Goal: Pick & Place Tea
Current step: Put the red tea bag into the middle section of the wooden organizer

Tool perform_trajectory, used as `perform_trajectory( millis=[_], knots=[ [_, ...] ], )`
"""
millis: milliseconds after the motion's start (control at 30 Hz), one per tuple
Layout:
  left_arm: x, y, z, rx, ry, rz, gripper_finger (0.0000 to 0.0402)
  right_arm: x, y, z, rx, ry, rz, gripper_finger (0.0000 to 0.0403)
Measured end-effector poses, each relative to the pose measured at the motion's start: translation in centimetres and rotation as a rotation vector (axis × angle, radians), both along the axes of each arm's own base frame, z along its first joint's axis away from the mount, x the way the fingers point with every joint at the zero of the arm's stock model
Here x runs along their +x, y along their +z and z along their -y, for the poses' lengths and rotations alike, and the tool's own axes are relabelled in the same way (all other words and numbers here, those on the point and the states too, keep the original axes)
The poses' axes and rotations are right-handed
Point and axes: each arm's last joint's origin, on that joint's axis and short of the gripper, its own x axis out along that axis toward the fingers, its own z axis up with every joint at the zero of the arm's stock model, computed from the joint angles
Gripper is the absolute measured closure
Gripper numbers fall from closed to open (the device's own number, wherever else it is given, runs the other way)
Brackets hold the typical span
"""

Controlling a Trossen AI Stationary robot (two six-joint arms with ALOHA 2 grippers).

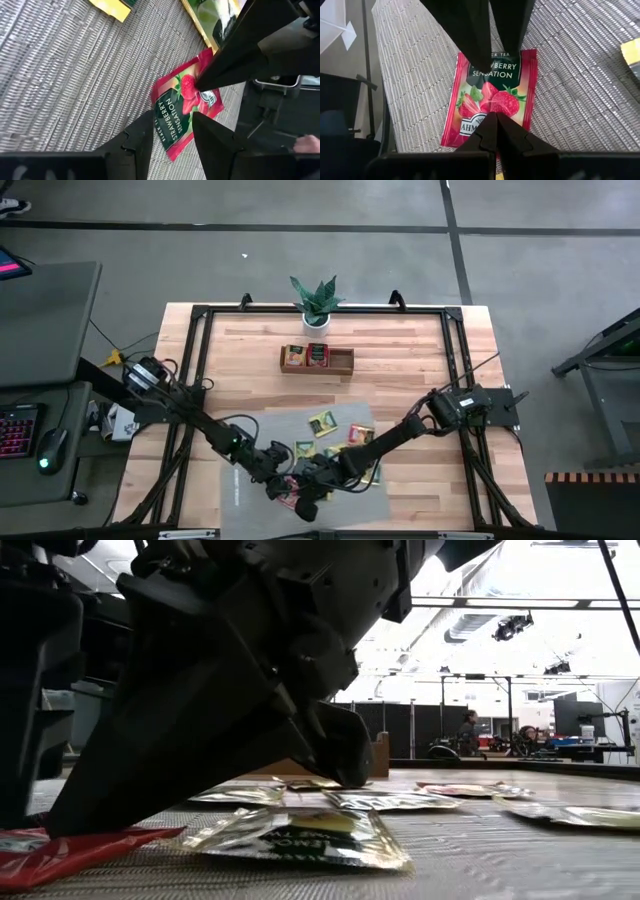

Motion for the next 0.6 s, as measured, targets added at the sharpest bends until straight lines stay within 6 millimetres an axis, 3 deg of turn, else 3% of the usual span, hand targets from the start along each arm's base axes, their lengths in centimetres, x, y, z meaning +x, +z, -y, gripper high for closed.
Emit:
perform_trajectory(
  millis=[267,367,600],
  knots=[
    [-1.8,2.0,-1.6,0.120,0.064,-0.089,0.0264,0.0,0.0,0.0,-0.002,-0.032,0.002,0.0403],
    [-1.8,2.7,-1.5,0.082,0.075,-0.070,0.0264,0.1,0.0,0.1,-0.004,-0.042,0.010,0.0403],
    [-1.8,2.2,-1.4,0.037,0.096,-0.127,0.0264,0.7,0.1,1.1,-0.017,-0.089,0.037,0.0403]
  ],
)
